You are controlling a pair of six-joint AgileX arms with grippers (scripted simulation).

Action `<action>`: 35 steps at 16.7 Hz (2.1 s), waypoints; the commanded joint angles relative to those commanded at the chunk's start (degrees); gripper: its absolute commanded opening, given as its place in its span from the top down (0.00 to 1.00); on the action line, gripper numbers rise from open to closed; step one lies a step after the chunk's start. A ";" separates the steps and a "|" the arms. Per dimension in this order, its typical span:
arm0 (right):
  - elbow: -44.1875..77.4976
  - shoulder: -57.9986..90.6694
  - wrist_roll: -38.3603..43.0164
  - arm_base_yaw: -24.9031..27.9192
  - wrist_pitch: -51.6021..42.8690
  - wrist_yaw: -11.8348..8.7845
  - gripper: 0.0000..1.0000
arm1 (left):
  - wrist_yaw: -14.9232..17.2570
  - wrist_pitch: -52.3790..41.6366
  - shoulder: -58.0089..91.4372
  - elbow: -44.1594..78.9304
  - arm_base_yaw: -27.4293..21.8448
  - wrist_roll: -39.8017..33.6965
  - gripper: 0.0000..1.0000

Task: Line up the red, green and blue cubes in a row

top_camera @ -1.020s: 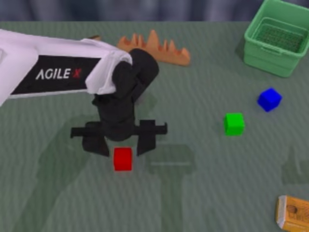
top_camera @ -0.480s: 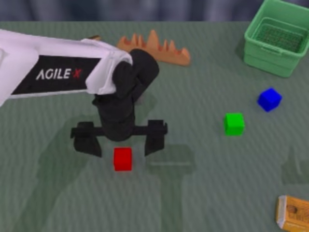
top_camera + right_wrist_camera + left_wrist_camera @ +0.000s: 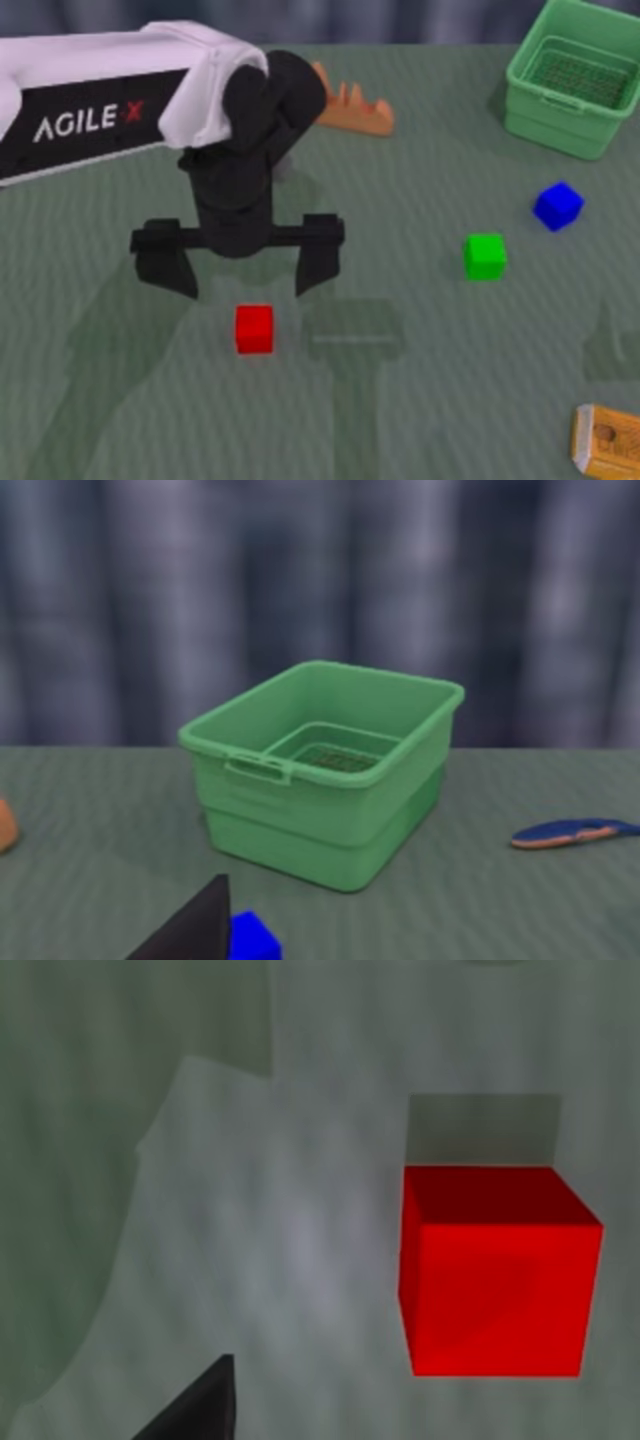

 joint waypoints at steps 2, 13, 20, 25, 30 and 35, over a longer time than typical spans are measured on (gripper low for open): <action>0.00 0.00 0.00 0.00 0.00 0.00 0.00 | 0.02 -2.60 -1.38 1.74 0.24 -0.02 0.00; 11.77 12.49 2.59 2.46 -7.05 0.18 0.00 | -0.45 3.75 -12.97 -8.34 5.31 0.63 0.00; 42.46 50.54 8.93 9.25 -28.09 -0.10 0.00 | -0.97 21.23 -48.38 -35.76 18.03 6.20 0.00; 66.84 83.10 14.06 14.69 -45.81 -0.34 0.00 | -0.95 36.09 -77.70 -58.59 26.61 15.46 0.00; 88.53 109.99 18.30 19.17 -59.62 -0.27 0.00 | -0.19 48.76 -99.12 -74.83 31.94 25.40 0.00; 102.28 124.88 20.86 21.79 -66.64 0.08 0.00 | 0.72 57.62 -111.59 -82.92 34.34 32.80 0.00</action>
